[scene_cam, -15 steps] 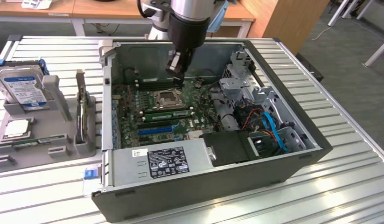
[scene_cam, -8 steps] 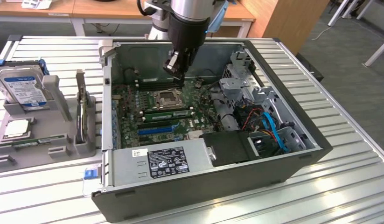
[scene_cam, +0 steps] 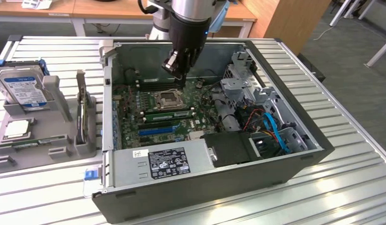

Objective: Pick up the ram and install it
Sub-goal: 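Press down the ram until it locks into place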

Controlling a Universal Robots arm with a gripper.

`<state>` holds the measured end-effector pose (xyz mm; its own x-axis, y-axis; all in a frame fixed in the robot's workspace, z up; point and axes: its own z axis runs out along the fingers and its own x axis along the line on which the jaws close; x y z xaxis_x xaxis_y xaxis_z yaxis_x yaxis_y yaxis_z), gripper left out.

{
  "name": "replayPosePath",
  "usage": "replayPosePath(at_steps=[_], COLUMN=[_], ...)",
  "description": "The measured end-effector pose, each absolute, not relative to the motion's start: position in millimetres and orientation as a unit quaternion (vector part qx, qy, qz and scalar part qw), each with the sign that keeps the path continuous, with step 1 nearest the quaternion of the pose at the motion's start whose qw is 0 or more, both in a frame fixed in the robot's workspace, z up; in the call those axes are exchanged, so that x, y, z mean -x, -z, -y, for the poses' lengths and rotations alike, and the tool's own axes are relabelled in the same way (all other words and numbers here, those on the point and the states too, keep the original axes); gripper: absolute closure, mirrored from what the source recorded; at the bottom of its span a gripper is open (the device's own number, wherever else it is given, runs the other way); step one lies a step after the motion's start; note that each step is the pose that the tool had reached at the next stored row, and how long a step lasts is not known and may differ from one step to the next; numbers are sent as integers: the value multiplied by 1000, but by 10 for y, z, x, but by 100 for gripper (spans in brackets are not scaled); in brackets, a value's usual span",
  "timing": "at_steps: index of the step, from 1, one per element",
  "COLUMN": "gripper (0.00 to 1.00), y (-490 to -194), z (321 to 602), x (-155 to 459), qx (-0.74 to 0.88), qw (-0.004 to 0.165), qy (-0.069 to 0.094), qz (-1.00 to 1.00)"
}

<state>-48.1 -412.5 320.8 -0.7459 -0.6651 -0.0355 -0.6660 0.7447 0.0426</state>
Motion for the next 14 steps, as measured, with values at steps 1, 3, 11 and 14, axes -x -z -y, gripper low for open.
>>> replayPosePath(at_steps=[1, 3, 11, 14], gripper=[90, 90, 90, 90], y=[-3207, -3206, -3203, -3202], z=[4125, 4125, 4126, 4126], x=[481, 481, 481, 481], qx=[350, 336, 284, 264], qw=[9, 10, 11, 11], qy=[-26, -26, -25, -25], qz=[-936, -941, -958, -964])
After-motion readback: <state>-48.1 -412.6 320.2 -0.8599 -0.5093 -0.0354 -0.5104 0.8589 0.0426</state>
